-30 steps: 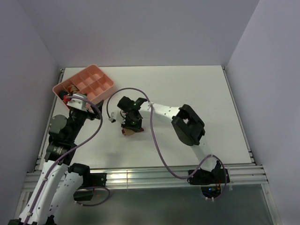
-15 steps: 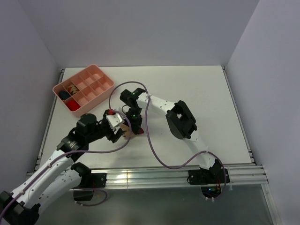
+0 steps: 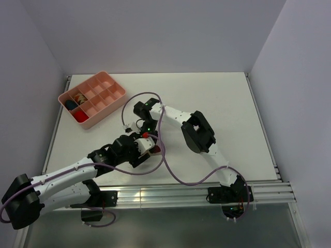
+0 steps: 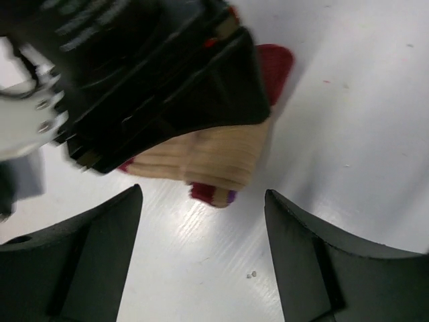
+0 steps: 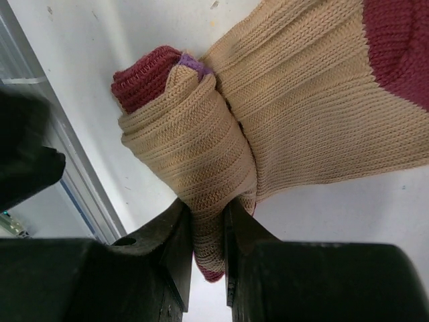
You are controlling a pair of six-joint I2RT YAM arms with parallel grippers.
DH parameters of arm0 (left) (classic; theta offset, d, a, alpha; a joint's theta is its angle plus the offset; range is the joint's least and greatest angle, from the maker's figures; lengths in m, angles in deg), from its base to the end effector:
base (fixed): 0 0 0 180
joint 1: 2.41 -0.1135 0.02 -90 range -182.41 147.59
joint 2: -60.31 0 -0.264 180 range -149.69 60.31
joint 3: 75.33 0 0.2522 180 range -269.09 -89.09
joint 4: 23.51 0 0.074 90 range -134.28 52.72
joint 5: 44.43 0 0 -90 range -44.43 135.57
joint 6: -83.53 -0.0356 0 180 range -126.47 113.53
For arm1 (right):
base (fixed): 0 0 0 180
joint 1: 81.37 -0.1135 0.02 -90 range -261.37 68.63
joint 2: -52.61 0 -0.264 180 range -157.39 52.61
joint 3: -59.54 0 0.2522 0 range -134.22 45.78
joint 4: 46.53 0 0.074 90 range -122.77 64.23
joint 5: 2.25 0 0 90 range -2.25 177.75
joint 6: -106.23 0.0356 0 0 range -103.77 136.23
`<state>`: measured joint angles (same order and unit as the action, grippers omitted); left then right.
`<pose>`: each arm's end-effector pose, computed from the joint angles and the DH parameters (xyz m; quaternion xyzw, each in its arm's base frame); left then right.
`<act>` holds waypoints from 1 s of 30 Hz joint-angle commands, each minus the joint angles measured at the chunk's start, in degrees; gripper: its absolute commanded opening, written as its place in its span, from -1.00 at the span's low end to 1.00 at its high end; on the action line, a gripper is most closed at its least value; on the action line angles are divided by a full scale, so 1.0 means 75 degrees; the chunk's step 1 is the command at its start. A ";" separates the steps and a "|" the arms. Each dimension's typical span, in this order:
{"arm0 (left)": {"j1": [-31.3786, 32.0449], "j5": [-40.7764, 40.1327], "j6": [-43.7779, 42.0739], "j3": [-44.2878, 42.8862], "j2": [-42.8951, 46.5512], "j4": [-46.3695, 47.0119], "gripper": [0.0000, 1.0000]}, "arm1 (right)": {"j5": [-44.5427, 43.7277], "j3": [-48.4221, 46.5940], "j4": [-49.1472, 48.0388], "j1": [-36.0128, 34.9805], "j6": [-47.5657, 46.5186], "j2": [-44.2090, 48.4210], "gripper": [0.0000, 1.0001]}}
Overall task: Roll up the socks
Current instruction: Roll the sock at the center of the board.
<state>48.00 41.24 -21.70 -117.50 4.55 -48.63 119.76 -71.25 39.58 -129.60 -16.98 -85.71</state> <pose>0.1308 -0.1540 0.2040 0.4745 0.7659 -0.0982 0.4226 0.2927 0.3561 0.1520 0.6201 -0.7339 -0.2692 0.0663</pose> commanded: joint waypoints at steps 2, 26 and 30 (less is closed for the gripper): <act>0.0052 -0.1937 0.1906 0.0189 0.0882 0.0810 0.50 | -0.0858 0.0616 -0.0178 -0.0097 0.0057 -0.0554 -1.00; -0.2139 -0.1954 0.9507 0.1783 0.2094 0.1243 -0.08 | -0.1233 0.1612 -0.1526 -0.0074 0.0830 0.0021 -1.00; -0.2374 -0.1649 0.9342 0.1935 0.1402 0.2145 -0.08 | -0.1303 0.1683 -0.1608 -0.0074 0.0924 0.0068 -1.00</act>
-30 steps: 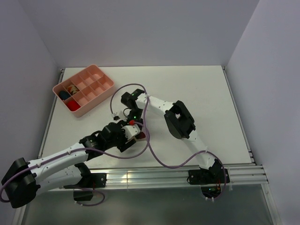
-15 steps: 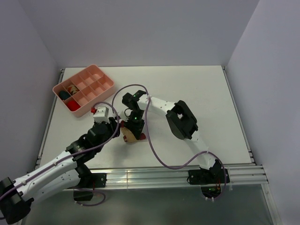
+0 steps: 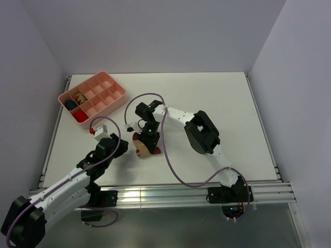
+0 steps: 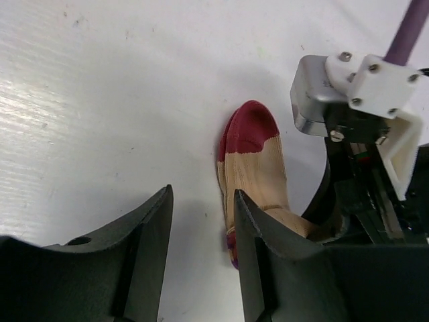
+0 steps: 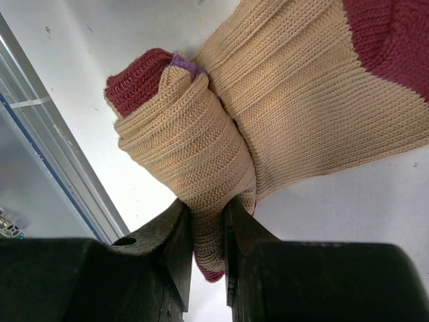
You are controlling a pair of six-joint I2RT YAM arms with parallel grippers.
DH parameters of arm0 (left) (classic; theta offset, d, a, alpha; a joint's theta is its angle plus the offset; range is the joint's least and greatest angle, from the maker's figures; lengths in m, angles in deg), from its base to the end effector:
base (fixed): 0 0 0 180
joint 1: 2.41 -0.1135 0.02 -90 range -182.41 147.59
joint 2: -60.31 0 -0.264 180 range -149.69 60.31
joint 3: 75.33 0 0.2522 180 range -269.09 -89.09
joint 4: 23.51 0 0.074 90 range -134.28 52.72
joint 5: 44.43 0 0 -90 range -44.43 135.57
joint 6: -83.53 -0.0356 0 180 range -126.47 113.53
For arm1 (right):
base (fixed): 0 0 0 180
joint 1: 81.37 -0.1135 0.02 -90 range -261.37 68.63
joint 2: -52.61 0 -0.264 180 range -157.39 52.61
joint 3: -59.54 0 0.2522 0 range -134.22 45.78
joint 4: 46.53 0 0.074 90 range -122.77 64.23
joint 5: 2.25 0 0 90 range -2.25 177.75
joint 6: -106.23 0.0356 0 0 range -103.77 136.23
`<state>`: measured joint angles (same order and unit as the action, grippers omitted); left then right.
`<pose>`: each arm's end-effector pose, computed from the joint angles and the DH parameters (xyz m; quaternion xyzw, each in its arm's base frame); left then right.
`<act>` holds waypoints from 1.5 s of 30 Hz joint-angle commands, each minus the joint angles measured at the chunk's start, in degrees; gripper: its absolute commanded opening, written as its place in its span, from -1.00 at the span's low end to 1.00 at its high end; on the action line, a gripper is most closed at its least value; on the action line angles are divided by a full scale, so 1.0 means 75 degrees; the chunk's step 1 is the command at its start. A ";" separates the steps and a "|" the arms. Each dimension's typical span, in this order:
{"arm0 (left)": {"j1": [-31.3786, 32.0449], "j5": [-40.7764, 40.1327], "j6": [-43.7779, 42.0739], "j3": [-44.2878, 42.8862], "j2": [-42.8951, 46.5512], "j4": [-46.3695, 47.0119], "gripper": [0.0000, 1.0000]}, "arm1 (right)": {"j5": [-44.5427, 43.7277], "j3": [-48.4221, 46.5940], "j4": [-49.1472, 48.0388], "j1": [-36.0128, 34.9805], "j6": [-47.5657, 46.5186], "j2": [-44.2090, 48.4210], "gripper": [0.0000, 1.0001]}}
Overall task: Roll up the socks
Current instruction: Roll the sock at the center of the board.
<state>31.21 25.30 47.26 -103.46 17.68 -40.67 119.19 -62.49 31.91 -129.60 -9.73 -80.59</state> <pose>0.1412 -0.0791 0.1728 -0.2345 0.8314 -0.2202 0.4531 0.2852 0.3471 0.1527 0.5813 -0.7672 -0.2665 0.0491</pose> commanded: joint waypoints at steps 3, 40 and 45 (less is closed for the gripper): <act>-0.0370 0.0909 0.0194 0.0239 -0.0912 0.1799 -0.09 | -0.1227 0.0479 -0.0586 -0.0074 -0.0020 -0.0603 -1.00; -0.1144 0.3160 -0.0801 -0.0873 -0.5577 0.4965 -0.99 | -0.1614 0.1380 -0.1628 -0.0050 0.0297 0.0241 -1.00; -0.1179 0.3476 -0.1152 -0.1165 -0.5835 0.5222 -0.99 | -0.1392 0.1440 -0.1652 -0.0062 0.0098 0.0569 -1.00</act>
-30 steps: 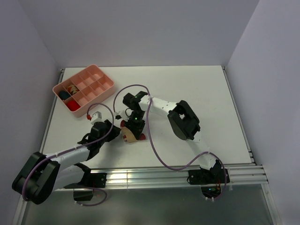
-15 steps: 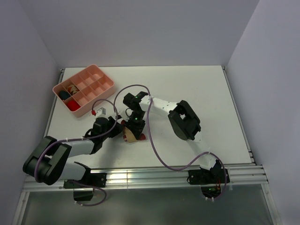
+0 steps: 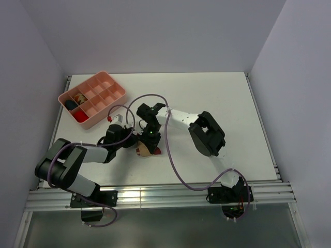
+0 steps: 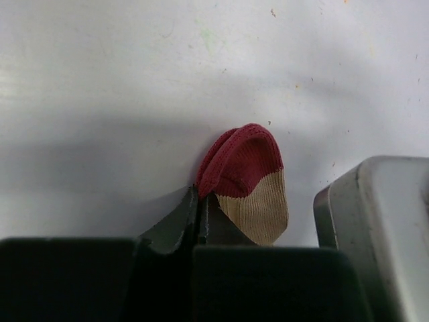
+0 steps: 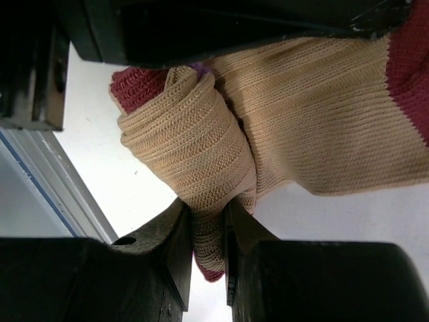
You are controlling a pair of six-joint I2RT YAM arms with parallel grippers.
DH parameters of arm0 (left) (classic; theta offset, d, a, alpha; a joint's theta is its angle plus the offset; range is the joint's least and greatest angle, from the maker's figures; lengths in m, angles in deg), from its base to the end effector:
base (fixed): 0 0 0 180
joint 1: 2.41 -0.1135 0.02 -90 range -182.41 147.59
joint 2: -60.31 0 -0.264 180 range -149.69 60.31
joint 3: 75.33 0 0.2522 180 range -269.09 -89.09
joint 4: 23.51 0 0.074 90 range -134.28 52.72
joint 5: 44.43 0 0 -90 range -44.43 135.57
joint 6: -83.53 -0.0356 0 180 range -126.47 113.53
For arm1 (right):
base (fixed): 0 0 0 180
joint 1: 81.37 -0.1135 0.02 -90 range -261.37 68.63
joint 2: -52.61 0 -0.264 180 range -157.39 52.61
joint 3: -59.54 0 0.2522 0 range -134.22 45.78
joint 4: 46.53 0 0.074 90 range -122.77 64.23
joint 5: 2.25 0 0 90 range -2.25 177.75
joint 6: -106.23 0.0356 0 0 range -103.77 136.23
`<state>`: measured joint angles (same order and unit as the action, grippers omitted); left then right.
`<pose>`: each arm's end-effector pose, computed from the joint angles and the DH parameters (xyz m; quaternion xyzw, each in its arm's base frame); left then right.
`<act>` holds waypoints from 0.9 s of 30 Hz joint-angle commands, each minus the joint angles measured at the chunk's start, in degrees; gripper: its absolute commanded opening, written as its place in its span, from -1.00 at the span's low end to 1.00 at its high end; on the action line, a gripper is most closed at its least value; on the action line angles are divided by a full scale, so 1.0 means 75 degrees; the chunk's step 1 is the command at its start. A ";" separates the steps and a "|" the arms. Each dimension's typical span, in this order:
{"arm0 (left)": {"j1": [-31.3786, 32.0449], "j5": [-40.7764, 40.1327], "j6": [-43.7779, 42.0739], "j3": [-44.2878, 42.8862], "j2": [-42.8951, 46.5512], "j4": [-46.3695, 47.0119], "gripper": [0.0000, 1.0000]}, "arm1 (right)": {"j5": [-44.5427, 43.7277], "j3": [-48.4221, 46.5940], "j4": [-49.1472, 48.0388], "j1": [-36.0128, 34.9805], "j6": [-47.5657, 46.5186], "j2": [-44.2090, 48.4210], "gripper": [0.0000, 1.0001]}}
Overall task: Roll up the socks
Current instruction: Roll the sock at the center of the board.
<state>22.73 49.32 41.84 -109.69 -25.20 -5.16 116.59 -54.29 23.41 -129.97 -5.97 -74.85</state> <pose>0.2250 -0.1081 0.1209 -0.1609 0.8628 -0.3091 0.3663 0.2764 0.3395 0.1591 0.5715 -0.7801 -0.2545 0.0039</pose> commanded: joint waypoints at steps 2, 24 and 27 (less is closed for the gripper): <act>-0.0048 0.0414 -0.0489 -0.0463 -0.0258 0.0546 -0.99 | -0.1010 0.0265 -0.0402 -0.0001 -0.0474 -0.0162 -1.00; -0.0165 0.0004 0.0635 0.0801 -0.0386 0.3568 -0.98 | 0.0010 0.0639 -0.0940 0.0562 -0.0006 0.0237 -1.00; -0.0177 0.0144 0.0741 0.0708 -0.0644 0.3534 -0.98 | 0.0022 0.0838 -0.1162 0.0585 0.0030 0.0342 -1.00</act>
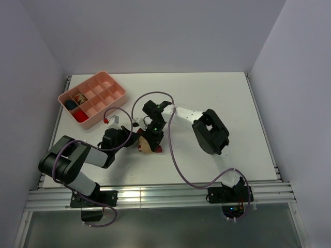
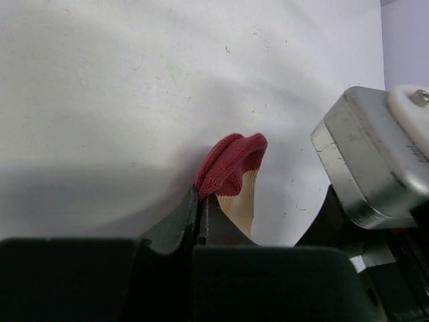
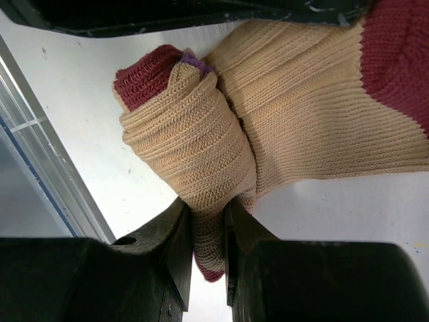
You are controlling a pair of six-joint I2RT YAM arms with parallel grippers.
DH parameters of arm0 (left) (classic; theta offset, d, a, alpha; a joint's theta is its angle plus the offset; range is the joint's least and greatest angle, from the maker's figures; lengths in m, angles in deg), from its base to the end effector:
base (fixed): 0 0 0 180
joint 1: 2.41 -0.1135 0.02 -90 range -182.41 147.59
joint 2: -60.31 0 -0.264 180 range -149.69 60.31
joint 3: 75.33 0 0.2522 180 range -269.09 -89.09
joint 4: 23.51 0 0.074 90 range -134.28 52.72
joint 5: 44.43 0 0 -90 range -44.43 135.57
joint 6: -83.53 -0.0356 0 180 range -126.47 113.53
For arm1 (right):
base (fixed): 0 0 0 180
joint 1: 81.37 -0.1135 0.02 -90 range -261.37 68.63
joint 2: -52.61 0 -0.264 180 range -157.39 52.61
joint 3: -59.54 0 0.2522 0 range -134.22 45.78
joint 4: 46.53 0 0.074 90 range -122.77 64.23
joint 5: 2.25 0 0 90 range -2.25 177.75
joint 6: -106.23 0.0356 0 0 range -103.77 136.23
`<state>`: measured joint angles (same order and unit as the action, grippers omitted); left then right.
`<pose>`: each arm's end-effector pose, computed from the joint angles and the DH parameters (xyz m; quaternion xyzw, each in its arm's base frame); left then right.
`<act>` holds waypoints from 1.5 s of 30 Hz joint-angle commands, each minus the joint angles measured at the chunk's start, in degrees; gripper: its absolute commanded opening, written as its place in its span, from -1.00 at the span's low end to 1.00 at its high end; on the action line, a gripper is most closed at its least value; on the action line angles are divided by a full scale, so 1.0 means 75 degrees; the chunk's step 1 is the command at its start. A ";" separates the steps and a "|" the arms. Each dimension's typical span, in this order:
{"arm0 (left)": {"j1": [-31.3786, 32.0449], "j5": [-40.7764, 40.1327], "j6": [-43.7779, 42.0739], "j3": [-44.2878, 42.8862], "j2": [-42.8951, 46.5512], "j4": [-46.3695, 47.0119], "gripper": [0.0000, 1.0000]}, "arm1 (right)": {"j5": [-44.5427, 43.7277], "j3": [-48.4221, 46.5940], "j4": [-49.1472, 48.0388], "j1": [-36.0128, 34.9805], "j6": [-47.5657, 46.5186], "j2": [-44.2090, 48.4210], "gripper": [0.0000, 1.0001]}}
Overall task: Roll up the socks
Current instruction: Roll the sock at the center of the board.
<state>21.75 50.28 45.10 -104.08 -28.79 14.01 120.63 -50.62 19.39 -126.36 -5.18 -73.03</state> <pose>0.2192 -0.1015 0.1158 -0.1751 0.8140 -0.3663 0.4153 0.2922 0.3194 0.1580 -0.5415 0.7887 0.2910 0.0127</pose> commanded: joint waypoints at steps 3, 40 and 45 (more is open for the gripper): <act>-0.0046 0.0110 0.0354 -0.0193 -0.0330 0.0932 -0.99 | -0.0529 0.0676 -0.0930 0.0105 -0.0169 0.0381 -1.00; -0.0069 0.0298 -0.0185 -0.0827 -0.0718 0.0380 -0.81 | 0.0385 -0.0224 0.0556 0.0233 -0.0720 -0.0907 -1.00; -0.0069 0.0111 -0.0266 -0.0651 -0.0203 -0.0051 -0.35 | 0.0245 -0.0213 0.0522 0.0268 -0.0603 -0.0989 -1.00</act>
<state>21.58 53.21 44.64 -109.69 -34.51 13.64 127.00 -53.27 21.60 -123.98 -9.55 -76.05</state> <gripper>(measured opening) 0.257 0.248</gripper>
